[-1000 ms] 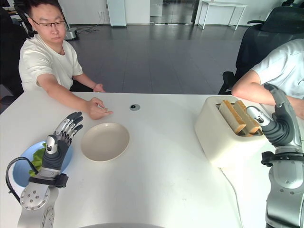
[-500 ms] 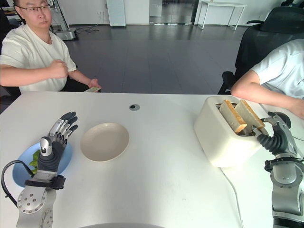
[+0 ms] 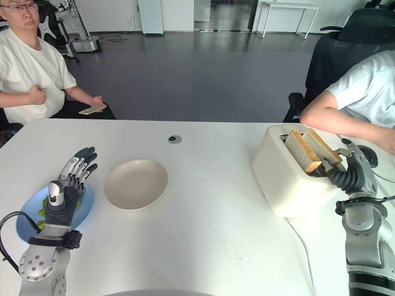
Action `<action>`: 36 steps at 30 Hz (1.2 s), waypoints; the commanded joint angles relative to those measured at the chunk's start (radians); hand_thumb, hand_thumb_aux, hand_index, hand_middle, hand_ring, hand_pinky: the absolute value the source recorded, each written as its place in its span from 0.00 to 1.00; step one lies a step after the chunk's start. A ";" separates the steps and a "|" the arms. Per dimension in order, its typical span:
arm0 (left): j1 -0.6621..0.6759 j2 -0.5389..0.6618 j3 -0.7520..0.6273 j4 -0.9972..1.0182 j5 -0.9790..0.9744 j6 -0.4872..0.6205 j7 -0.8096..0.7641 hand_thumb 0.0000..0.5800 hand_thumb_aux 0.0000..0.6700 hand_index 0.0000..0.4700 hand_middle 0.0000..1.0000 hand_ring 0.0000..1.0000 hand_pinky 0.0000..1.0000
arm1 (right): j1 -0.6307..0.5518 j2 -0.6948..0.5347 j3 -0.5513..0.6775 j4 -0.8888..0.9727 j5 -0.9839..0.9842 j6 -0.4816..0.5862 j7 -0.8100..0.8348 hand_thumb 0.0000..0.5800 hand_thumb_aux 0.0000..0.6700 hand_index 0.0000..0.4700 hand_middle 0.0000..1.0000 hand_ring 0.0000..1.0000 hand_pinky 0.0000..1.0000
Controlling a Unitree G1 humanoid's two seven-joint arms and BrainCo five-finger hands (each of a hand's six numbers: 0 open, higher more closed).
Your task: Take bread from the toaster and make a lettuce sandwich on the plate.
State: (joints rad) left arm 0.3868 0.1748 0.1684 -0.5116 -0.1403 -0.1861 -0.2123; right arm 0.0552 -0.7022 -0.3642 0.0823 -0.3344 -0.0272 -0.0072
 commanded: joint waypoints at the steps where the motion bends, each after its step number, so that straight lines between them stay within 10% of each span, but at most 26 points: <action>1: 0.002 0.001 -0.002 0.002 0.002 0.001 0.001 0.00 0.00 0.00 0.00 0.00 0.00 | -0.034 0.006 -0.014 -0.052 0.030 -0.022 -0.004 1.00 1.00 1.00 0.00 0.00 0.00; 11: -0.007 -0.019 -0.038 0.002 0.026 -0.012 0.014 0.00 0.00 0.00 0.00 0.00 0.00 | -0.259 -0.008 -0.073 -0.297 0.236 0.118 0.103 1.00 1.00 1.00 0.00 0.00 0.00; 23: -0.087 -0.014 -0.069 0.028 0.042 0.007 0.023 0.00 0.00 0.00 0.00 0.00 0.00 | -0.617 0.325 0.389 -0.374 0.513 0.677 0.277 1.00 1.00 1.00 0.00 0.00 0.00; 36: -0.136 0.001 -0.066 0.053 0.041 0.009 0.020 0.00 0.00 0.00 0.00 0.00 0.00 | -0.609 0.832 0.725 0.297 0.315 0.362 0.086 1.00 1.00 1.00 0.00 0.00 0.00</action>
State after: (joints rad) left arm 0.2590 0.1697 0.1021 -0.4654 -0.0994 -0.1875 -0.1894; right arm -0.5394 0.0954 0.3428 0.2956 0.0129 0.3873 0.0934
